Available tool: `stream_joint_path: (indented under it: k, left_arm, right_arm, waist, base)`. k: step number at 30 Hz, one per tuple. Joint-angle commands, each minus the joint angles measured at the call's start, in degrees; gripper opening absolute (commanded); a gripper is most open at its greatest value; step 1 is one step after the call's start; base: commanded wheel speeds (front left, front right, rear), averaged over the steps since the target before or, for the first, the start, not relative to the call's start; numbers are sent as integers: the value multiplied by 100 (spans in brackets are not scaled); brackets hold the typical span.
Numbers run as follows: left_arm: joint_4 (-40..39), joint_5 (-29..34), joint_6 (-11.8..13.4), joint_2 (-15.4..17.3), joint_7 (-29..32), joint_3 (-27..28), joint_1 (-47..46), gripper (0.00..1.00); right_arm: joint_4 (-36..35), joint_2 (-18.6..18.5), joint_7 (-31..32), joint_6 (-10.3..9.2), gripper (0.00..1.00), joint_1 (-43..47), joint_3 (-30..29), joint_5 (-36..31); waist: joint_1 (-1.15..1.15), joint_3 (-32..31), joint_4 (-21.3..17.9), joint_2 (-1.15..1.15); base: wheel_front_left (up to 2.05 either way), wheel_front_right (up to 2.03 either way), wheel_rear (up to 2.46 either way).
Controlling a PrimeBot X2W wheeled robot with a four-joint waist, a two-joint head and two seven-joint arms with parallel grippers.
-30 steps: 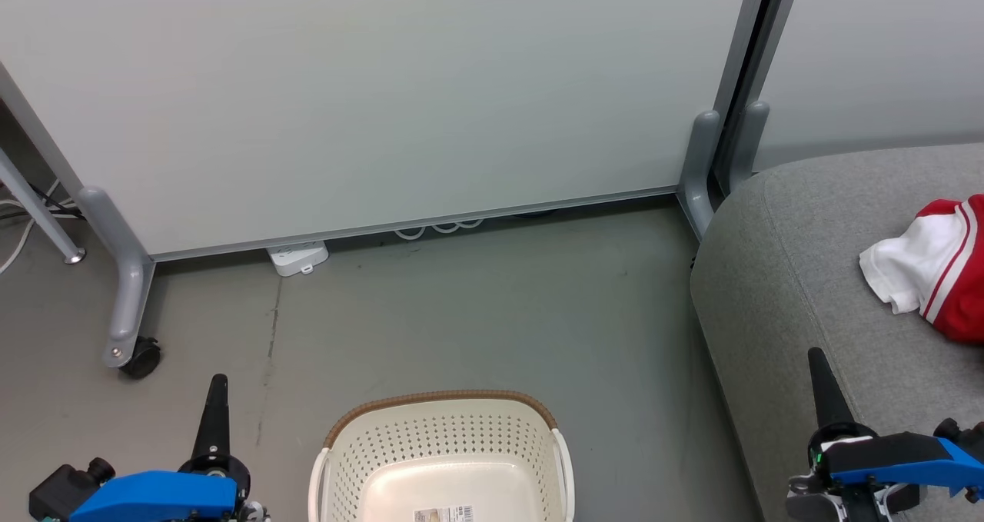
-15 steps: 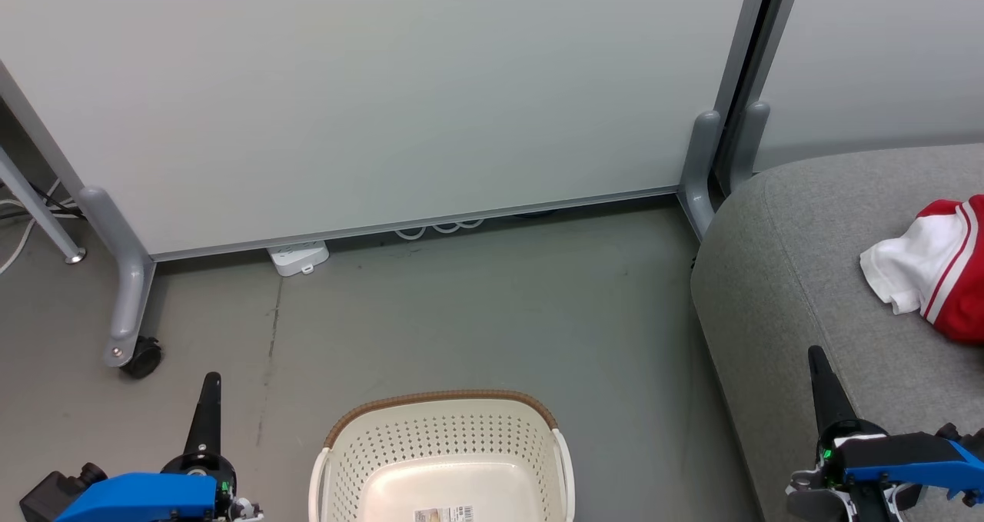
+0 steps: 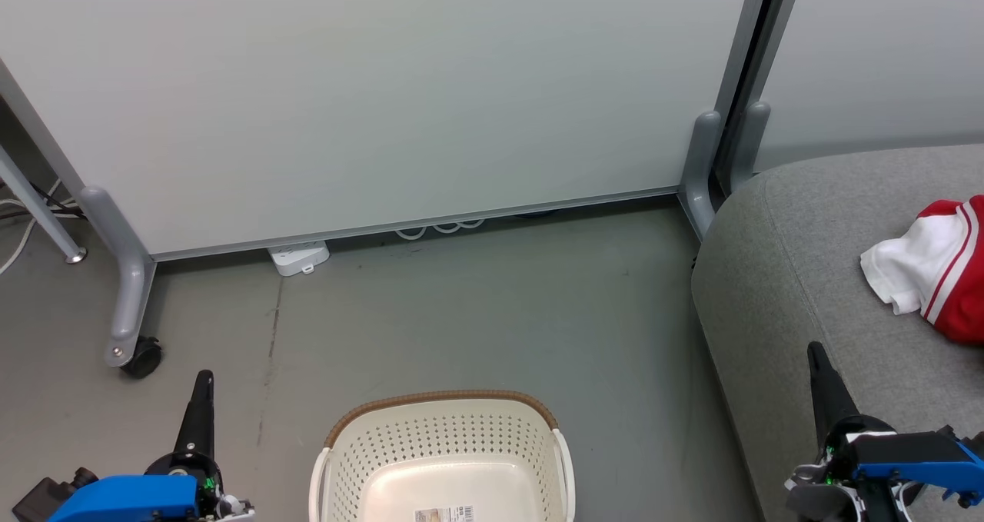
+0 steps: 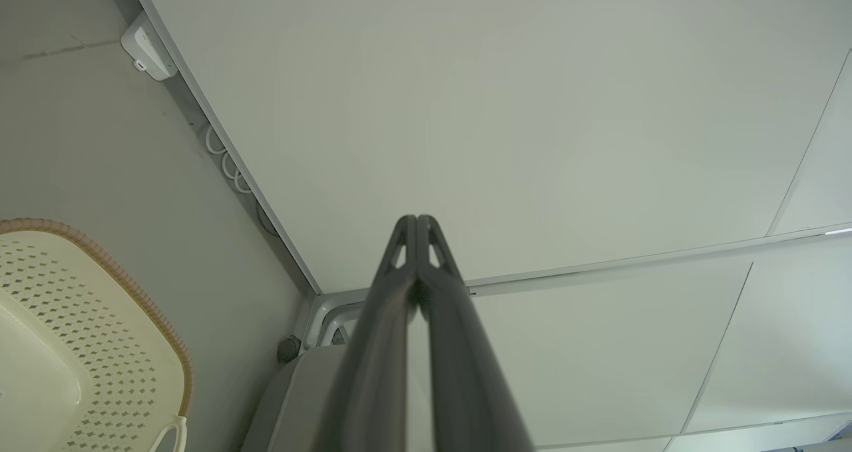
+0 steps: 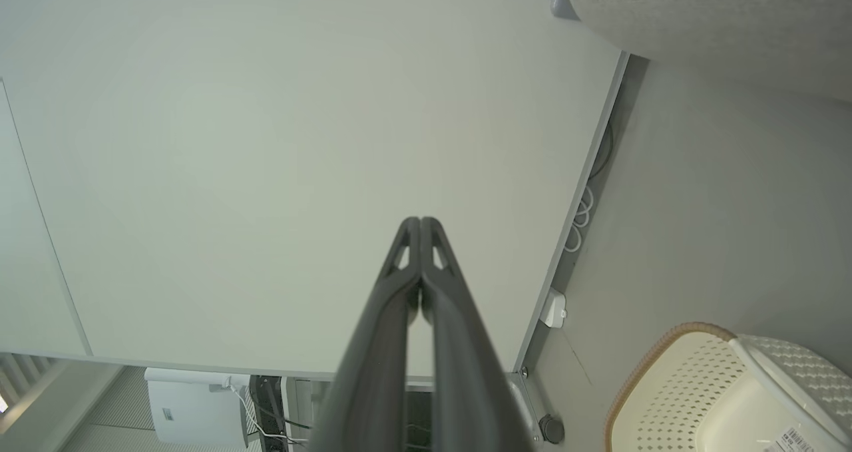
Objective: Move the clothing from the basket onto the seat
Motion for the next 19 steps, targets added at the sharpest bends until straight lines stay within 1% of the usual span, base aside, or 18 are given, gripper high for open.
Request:
stream_joint_path:
  k: [1,19]
  left_arm:
    - [-51,-111,-25,35,29,33,-71,0]
    - [-80,-830,-79,38,226,155,-64,0]
  right_arm:
    - [-50,22,51,-3,0,-103,-19,132]
    - [-98,69,241,-3,0,-97,-81,888]
  waist:
    - [0,0,1,0]
    - [0,-1,7,0]
  base:
    - [0,0,0]
    - [0,0,0]
